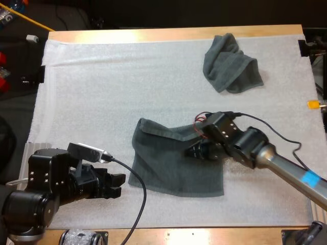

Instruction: Pick towel from pile, fold and stack

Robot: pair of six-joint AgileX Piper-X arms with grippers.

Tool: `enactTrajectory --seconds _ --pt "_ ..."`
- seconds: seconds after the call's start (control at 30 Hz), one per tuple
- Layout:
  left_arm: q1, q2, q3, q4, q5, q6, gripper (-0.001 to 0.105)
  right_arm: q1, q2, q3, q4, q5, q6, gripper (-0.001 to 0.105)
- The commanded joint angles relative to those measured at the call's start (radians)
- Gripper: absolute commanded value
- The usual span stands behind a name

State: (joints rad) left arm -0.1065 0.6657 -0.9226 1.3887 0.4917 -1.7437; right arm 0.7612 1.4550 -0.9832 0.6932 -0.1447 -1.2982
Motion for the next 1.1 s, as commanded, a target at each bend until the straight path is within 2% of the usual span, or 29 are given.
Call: enactTrajectory --seconds 0.0,0.87,1.07 --pt "-0.004 -0.002 -0.005 0.007 -0.01 0.0 0.054 0.002 0.012 -0.017 -0.022 -0.016 -0.012 0.0" --pt "-0.004 -0.002 -0.005 0.045 -0.007 0.0 0.054 -0.002 0.41 -0.185 -0.142 -0.016 0.001 0.0" --pt "-0.004 -0.002 -0.005 0.05 -0.001 0.0 0.054 -0.006 0.473 -0.241 -0.221 0.051 0.046 0.0"
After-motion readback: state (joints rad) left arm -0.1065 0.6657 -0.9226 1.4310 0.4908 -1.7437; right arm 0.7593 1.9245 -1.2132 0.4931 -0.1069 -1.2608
